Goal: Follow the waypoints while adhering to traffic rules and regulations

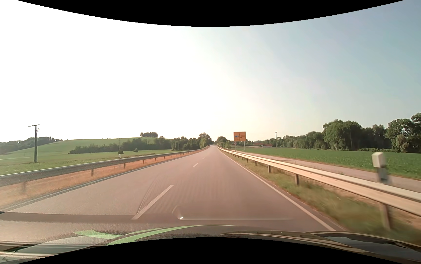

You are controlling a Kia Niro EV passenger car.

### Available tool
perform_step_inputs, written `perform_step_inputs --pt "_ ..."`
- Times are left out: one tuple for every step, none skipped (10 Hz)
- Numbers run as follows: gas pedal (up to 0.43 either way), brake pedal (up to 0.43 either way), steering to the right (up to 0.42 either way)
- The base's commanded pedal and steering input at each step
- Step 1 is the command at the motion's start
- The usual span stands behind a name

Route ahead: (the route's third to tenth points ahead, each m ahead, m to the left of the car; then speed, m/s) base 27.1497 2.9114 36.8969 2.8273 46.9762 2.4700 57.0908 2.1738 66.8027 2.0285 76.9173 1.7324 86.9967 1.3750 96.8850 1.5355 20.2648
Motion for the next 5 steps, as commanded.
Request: perform_step_inputs --pt "0.000 0.268 0.005" --pt "0.000 0.250 0.005" --pt "0.000 0.226 0.004" --pt "0.000 0.244 0.004" --pt "0.000 0.268 0.004"
